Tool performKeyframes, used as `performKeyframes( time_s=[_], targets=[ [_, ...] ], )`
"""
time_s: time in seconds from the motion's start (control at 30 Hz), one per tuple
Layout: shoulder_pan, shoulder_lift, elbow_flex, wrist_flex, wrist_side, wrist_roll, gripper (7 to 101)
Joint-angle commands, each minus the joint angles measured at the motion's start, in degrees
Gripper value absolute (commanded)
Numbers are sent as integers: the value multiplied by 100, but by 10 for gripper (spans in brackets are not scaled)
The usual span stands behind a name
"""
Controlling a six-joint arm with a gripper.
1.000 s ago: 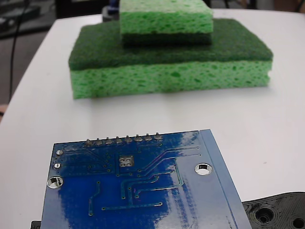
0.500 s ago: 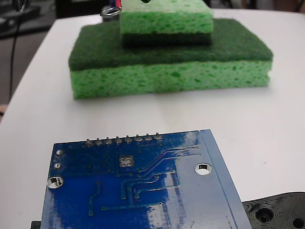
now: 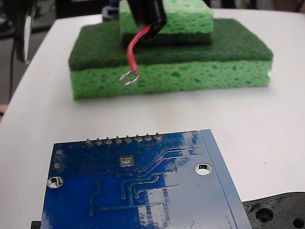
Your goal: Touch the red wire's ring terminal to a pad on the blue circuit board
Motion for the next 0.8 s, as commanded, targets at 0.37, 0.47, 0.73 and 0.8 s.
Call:
performKeyframes(
  time_s=[0.37, 0.47, 0.73, 0.8],
  targets=[
    [-53, -527, -554, 158, -44, -149, 1003],
    [-62, -571, -606, 185, -26, -149, 1003],
    [-105, -677, -615, 132, -18, -158, 1003],
    [-97, -747, -615, 79, -44, -185, 1003]
  ],
)
